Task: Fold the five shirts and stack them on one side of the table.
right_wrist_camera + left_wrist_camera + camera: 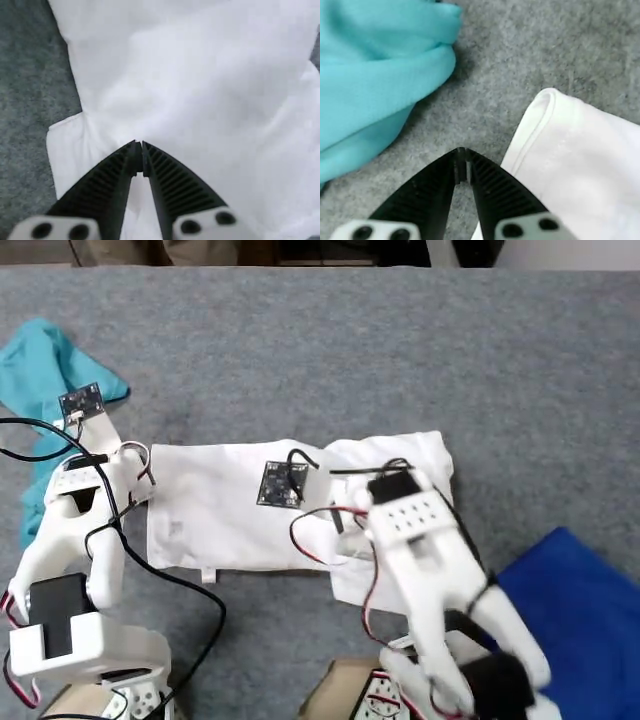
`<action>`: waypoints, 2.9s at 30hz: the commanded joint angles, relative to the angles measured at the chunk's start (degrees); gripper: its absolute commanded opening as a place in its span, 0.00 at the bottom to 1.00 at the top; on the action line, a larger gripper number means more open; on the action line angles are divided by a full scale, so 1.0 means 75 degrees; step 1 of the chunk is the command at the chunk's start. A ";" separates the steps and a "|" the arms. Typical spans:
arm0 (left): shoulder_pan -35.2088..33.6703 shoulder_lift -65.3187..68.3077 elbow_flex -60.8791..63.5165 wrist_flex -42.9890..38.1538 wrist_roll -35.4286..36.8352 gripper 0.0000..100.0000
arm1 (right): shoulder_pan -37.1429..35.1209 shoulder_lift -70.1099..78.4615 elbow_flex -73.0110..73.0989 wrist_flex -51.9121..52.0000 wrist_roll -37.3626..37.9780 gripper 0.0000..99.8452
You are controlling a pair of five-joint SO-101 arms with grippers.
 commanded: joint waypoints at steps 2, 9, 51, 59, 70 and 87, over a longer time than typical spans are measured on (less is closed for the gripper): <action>-0.0070 -0.0041 -0.0399 0.0047 0.0035 0.02 | 0.0264 0.1073 -0.0041 -0.0293 0.0059 0.00; -0.0070 -0.0041 -0.0399 0.0047 0.0035 0.02 | 0.0768 0.0990 -0.0041 0.0668 0.0059 0.00; -0.0070 -0.0041 -0.0399 0.0059 0.0035 0.02 | 0.1495 -0.0006 -0.0862 0.2309 0.0879 0.00; -0.0070 -0.0041 -0.0399 0.0059 0.0035 0.02 | 0.1471 -0.0006 0.0686 0.1301 0.0949 0.00; -0.0070 -0.0041 -0.0399 0.0059 0.0035 0.02 | 0.0147 -0.0064 0.1495 0.1430 0.0551 0.00; -0.0105 -0.0147 -0.0633 0.0563 0.0035 0.02 | 0.2385 -0.0006 -0.2127 0.2426 0.1407 0.00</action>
